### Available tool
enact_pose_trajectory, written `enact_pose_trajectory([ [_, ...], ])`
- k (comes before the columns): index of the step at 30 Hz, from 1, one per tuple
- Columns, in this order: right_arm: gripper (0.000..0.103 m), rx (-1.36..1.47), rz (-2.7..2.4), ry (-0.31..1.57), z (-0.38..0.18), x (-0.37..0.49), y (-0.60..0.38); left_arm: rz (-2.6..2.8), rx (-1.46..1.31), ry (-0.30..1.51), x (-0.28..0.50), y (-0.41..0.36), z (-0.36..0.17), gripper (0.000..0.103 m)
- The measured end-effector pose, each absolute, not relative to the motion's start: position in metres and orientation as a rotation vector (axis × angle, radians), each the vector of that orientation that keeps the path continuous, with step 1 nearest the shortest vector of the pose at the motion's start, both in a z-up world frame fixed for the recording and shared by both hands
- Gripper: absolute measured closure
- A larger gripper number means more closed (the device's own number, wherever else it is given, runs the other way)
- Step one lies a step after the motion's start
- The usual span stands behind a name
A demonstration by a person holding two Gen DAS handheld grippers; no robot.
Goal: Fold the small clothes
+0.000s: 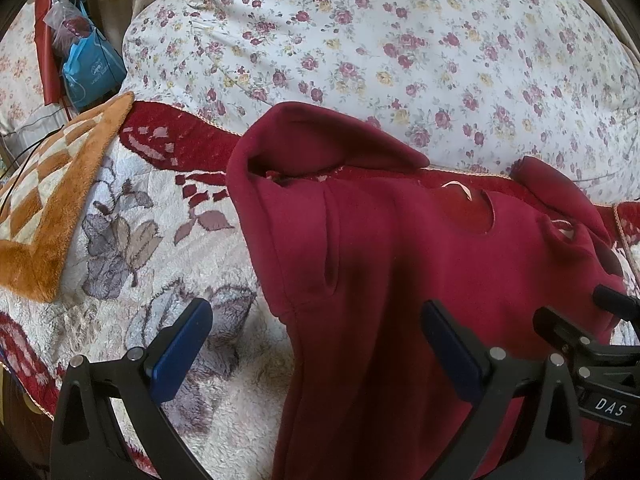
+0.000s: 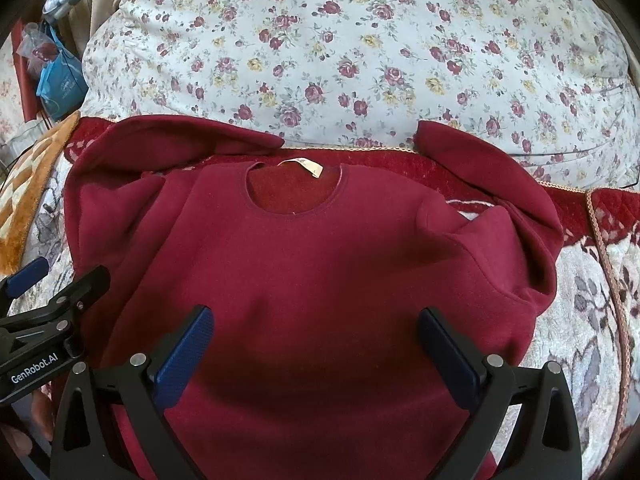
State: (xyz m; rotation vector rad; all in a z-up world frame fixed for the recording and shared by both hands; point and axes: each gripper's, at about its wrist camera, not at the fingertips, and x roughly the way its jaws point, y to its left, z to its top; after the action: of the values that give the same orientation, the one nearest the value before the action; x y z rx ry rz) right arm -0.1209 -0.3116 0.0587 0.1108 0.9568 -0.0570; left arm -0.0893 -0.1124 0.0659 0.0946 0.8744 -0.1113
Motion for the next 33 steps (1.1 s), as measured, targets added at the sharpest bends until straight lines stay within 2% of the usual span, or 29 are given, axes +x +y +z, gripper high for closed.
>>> enact_pose_trajectory([
  [11, 0.000, 0.096, -0.043, 0.969, 0.056, -0.112, -0.308, -0.068, 0.015, 0.889, -0.073, -0.090, 0.066, 0.000],
  [18, 0.000, 0.118, 0.077, 0.902, 0.080, -0.070, -0.300, 0.024, -0.053, 0.925, -0.053, -0.064, 0.058, 0.000],
  [25, 0.000, 0.408, 0.217, 0.948, 0.077, 0.009, -0.298, 0.106, -0.081, 0.984, -0.035, -0.038, 0.044, 0.000],
  [33, 0.000, 0.725, 0.270, 1.078, 0.026, 0.094, -0.275, 0.139, -0.086, 1.010, -0.022, -0.020, 0.036, 0.000],
])
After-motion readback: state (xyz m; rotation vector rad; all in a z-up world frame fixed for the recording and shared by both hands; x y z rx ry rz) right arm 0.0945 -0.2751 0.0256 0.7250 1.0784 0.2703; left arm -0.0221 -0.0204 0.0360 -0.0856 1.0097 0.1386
